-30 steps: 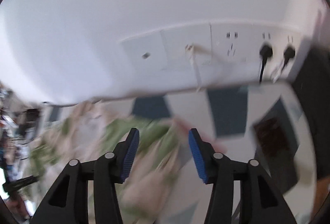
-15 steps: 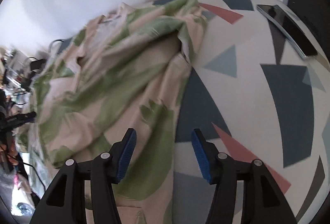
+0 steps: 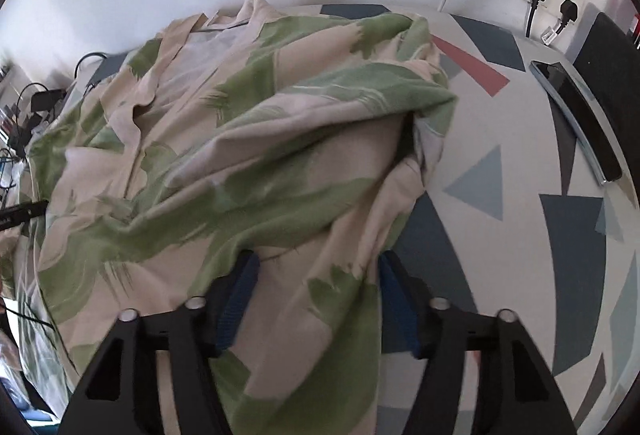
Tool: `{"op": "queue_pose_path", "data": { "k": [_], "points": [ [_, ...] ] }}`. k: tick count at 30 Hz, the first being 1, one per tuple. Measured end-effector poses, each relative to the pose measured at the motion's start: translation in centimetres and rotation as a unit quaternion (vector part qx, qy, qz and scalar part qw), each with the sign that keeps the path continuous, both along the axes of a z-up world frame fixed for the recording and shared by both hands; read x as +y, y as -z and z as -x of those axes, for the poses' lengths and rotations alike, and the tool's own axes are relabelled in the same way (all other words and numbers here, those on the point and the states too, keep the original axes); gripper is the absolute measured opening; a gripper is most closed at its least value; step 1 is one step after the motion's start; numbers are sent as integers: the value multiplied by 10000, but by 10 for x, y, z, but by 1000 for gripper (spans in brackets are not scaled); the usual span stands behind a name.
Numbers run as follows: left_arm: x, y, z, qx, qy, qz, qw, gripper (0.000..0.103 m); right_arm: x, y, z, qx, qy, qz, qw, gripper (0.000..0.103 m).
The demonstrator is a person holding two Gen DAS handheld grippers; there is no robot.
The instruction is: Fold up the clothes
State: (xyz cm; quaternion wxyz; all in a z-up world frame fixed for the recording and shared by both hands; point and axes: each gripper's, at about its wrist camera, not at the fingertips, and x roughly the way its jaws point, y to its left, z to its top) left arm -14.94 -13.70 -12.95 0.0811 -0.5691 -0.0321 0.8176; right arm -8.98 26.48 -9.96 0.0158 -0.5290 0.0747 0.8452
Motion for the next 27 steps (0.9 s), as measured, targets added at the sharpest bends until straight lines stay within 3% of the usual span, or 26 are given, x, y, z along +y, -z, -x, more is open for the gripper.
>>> {"op": "queue_pose_path", "data": {
  "k": [2, 3, 6, 19, 24, 25, 27],
  "points": [
    [-6, -1, -8, -23, 7, -256, 9997, 11, 0, 3, -4, -19, -26, -37, 10000, 26],
    [-10, -1, -12, -46, 8, -400, 9992, 9, 0, 4, -7, -45, -43, -95, 9999, 15],
    [-15, -1, -29, -80, 4, -508, 9987, 7, 6, 3, -9, -145, -108, 12, 9998, 10],
    [-19, -10, -125, -453, -2, -615, 9971, 7, 14, 1, -74, -448, -364, -61, 9983, 9],
    [-16, -15, -147, -467, 8, -440, 9979, 11, 21, 2, -106, -516, -211, 54, 9984, 10],
    [-15, -18, -146, -477, 16, -352, 9982, 13, 23, 1, -111, -504, -156, 59, 9986, 11],
    [-17, -28, -144, -433, 4, -301, 9986, 14, 28, -6, -116, -362, 37, 101, 9993, 30]
  ]
}}
